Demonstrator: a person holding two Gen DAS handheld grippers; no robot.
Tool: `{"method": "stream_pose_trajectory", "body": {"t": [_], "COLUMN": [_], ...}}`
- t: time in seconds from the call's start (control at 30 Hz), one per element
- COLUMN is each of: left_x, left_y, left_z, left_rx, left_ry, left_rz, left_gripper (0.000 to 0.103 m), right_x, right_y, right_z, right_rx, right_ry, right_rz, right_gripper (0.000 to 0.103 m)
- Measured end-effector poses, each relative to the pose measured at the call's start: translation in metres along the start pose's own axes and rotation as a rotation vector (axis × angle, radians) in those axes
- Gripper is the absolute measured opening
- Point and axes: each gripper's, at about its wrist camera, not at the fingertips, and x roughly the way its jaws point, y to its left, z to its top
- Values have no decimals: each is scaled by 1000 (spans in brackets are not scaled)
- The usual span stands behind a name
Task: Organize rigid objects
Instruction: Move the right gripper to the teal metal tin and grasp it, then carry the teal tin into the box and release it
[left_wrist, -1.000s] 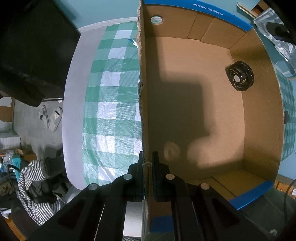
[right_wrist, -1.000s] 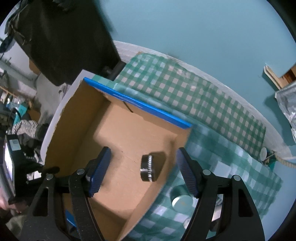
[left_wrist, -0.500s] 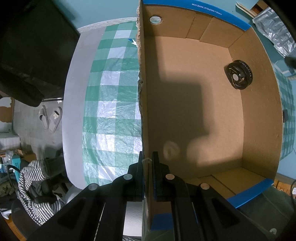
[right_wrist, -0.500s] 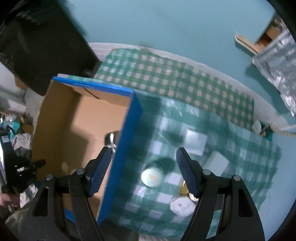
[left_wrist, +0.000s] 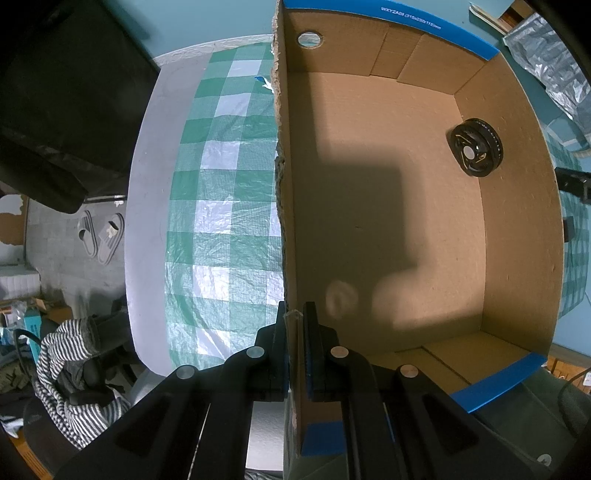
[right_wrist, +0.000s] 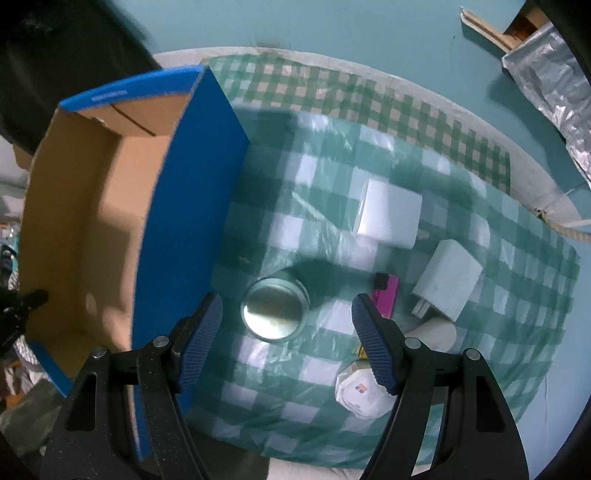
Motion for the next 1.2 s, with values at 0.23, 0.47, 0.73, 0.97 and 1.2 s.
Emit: {"method": "stream_pose_trajectory", "body": {"t": [0.23,0.47,0.73,0.97,1.2], "left_x": [0,0,0,0,1], "left_y": [0,0,0,0,-2], "left_z": [1,1,1,1,-1], "left_rx": [-1,-1,0,1,2], "left_ry": [2,2,2,3,3], "left_rz": [-1,-2,-1,-1,-1], "left_gripper": [6,6,6,6,6], "right_x": [20,33,39,38,30], "right_y": [0,1,3,7,10], "right_z": [-6,-9,-8,-7,-5], "right_rx": [-10,-25,-34,-42,-54], "right_ry": [19,24,1,2,20], "right_rz": [-13,-18,-22,-28,-37], "right_gripper": [74,74,62,44,44]}}
